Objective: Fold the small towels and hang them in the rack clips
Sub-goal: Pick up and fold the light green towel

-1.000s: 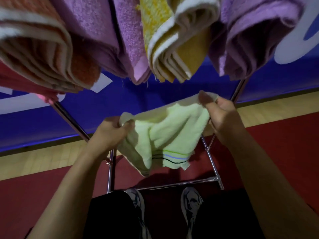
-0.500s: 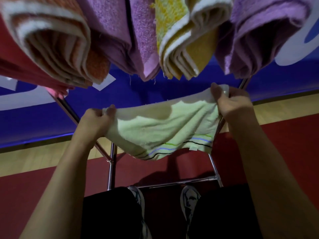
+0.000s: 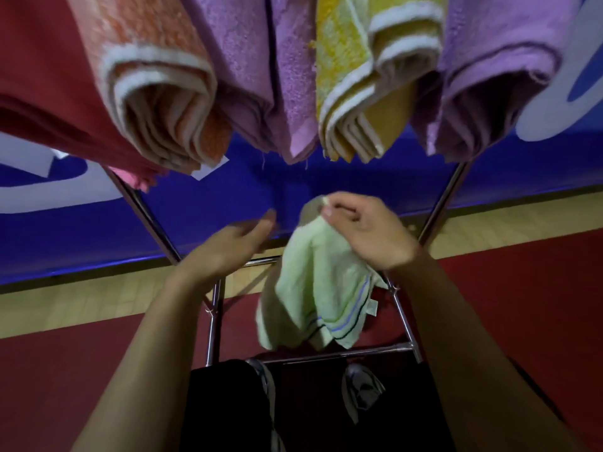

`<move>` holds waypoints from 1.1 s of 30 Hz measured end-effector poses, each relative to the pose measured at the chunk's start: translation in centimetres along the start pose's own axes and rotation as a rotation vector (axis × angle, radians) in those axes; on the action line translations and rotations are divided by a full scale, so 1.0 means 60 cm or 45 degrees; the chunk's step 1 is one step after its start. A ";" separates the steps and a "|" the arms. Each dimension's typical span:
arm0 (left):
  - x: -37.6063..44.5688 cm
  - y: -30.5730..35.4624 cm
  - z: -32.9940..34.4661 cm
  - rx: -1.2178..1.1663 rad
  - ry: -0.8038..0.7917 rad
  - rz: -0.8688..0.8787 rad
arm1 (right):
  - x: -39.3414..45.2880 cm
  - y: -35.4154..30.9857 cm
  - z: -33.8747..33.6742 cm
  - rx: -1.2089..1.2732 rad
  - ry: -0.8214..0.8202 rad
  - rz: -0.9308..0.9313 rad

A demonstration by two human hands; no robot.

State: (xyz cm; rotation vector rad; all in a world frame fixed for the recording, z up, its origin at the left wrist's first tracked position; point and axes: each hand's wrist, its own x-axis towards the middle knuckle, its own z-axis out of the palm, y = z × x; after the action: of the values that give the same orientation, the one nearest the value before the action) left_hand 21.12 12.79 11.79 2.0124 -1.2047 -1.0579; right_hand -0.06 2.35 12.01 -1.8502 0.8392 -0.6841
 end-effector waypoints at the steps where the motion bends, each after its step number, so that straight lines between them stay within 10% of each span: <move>1: -0.008 0.023 0.010 -0.200 -0.137 0.002 | -0.002 -0.006 0.014 -0.042 -0.099 -0.026; 5: -0.016 0.047 0.032 -0.327 -0.490 0.173 | 0.002 -0.001 0.047 -0.104 -0.167 -0.055; 13: 0.004 0.031 0.028 -0.116 -0.018 0.408 | 0.020 0.025 0.029 0.110 -0.059 0.022; 20: 0.012 0.022 0.008 -0.201 0.294 0.185 | 0.004 0.056 0.045 -0.688 -0.947 0.188; 33: -0.013 0.016 0.005 -0.493 0.045 0.276 | 0.002 0.082 0.065 -0.873 -1.035 0.318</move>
State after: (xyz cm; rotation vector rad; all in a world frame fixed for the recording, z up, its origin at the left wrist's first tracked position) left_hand 20.21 13.03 12.67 1.5621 -1.0750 -1.0499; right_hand 1.68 2.84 6.00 -2.2810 0.7601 0.5821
